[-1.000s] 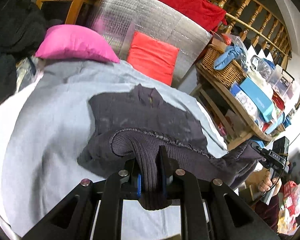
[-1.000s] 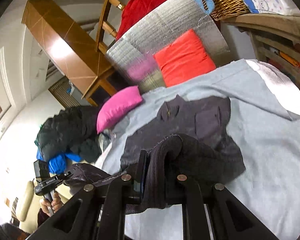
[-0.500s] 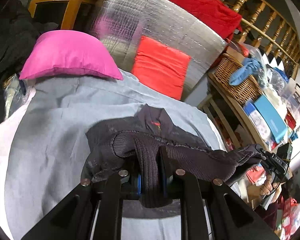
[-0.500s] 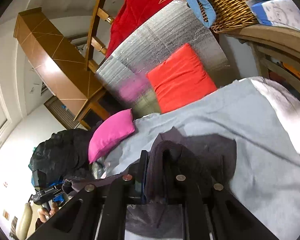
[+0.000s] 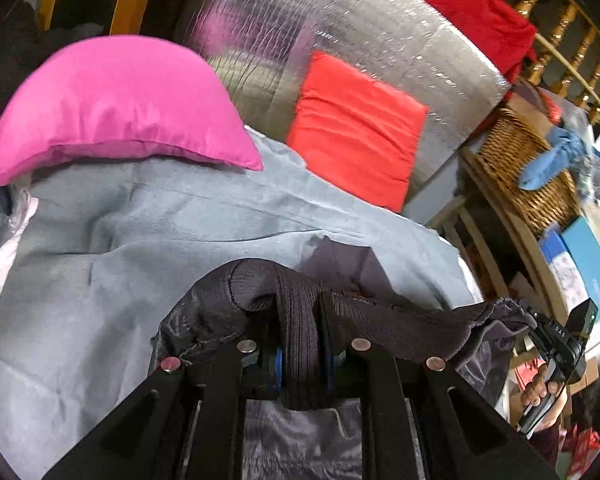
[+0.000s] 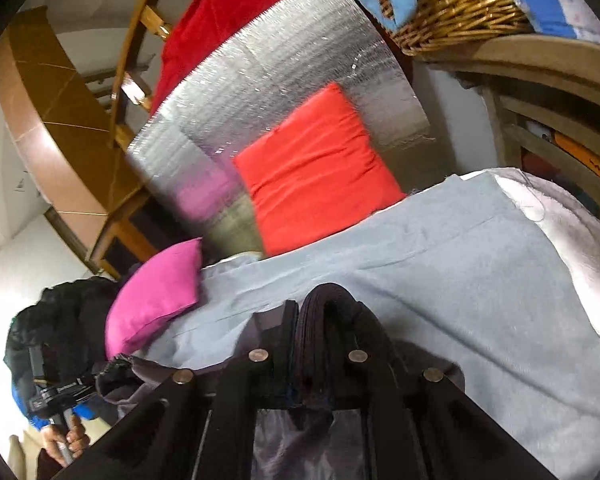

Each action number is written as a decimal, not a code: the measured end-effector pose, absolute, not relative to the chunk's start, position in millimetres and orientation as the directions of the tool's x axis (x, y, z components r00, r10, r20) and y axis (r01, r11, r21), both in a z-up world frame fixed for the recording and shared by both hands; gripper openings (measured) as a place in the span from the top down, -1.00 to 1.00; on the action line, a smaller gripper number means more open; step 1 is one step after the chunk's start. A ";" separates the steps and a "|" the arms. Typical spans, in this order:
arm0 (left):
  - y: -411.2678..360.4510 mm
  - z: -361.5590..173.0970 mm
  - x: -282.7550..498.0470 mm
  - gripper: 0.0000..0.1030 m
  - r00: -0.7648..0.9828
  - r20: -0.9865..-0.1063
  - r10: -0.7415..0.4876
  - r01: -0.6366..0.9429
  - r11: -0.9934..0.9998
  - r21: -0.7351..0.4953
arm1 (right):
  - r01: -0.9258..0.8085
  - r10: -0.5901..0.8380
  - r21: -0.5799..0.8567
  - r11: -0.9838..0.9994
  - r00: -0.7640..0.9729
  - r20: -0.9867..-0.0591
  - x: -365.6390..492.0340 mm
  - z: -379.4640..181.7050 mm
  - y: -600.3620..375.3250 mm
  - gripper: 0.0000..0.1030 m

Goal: Fold large clothes

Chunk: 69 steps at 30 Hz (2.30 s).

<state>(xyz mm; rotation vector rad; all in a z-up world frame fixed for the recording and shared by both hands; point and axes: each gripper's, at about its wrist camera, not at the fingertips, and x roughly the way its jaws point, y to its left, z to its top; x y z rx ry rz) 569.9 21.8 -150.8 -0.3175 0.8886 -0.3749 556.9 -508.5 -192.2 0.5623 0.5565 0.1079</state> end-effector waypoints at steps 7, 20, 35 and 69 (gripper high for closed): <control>9.5 -185.3 612.3 0.70 0.552 -0.723 -0.416 0.148 0.902 -0.406 | 0.124 0.189 0.508 0.853 0.833 -0.520 612.6 -234.5 -515.9 0.82; 3.4 -252.5 649.4 0.63 0.579 -0.730 -0.364 0.053 0.910 -0.411 | 0.212 0.172 0.597 0.774 0.836 -0.521 652.6 -300.4 -533.4 0.82; 28.7 -212.3 599.3 -0.69 0.677 -0.639 -0.364 0.017 0.877 -0.481 | 0.105 0.299 0.853 0.511 0.909 -0.291 559.4 -282.9 -597.6 -0.86; 55.5 -324.7 440.1 -0.69 0.611 -0.617 -0.496 -0.303 0.573 -0.761 | 0.250 0.440 0.877 0.410 0.788 -0.430 421.1 -376.1 -501.9 -0.86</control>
